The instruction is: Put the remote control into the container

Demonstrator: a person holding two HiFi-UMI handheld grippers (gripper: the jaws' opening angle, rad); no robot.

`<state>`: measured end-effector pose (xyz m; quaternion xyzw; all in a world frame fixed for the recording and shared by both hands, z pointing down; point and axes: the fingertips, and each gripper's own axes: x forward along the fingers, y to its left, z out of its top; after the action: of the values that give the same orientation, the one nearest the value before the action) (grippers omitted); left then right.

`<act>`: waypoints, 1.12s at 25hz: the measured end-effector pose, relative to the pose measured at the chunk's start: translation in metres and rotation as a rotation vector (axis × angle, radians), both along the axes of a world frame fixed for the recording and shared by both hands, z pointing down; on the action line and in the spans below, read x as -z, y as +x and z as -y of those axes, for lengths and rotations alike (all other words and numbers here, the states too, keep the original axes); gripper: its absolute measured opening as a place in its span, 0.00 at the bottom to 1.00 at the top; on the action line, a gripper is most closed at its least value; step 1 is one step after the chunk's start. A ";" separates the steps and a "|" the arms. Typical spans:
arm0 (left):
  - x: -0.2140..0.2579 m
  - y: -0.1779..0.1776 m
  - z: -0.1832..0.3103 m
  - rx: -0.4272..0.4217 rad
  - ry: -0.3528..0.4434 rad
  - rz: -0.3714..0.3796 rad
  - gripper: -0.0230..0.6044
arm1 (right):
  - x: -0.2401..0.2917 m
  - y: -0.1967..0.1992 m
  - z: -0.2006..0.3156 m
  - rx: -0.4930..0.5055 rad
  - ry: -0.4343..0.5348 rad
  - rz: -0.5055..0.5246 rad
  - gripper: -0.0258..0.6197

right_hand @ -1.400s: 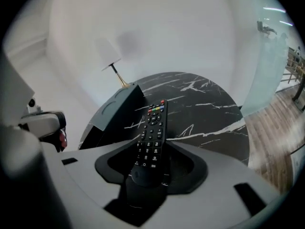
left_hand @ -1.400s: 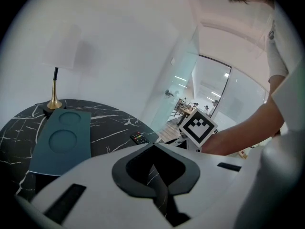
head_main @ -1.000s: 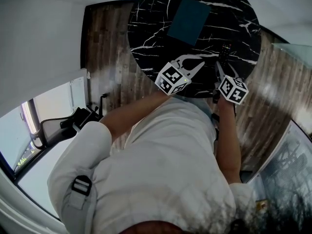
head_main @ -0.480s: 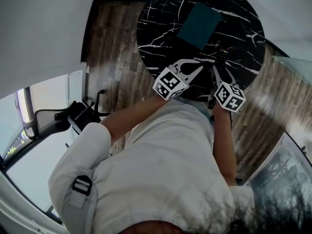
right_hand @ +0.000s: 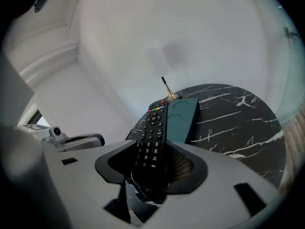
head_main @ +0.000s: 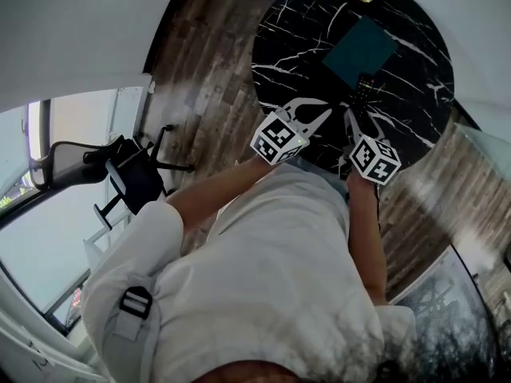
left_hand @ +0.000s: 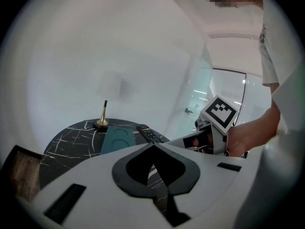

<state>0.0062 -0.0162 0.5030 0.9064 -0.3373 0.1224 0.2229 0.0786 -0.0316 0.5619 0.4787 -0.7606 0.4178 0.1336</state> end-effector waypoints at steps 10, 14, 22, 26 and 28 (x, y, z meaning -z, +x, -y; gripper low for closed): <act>-0.006 -0.050 -0.003 0.103 -0.013 0.010 0.05 | 0.000 -0.056 0.002 0.090 -0.005 0.019 0.34; -0.012 -0.061 -0.001 0.113 -0.024 0.019 0.05 | -0.008 -0.067 -0.001 0.099 -0.025 0.014 0.34; -0.037 -0.068 0.004 0.086 -0.083 0.030 0.05 | -0.047 -0.081 -0.005 0.079 -0.108 0.002 0.34; -0.053 -0.067 0.005 0.055 -0.106 0.052 0.05 | -0.068 -0.083 -0.008 0.051 -0.162 0.008 0.34; -0.063 -0.068 0.006 0.047 -0.126 0.057 0.05 | -0.078 -0.086 -0.009 0.044 -0.186 0.008 0.34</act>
<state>-0.0614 -0.0225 0.5655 0.8787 -0.3562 0.1638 0.2725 -0.0072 -0.0226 0.6396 0.4456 -0.7294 0.4856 0.1834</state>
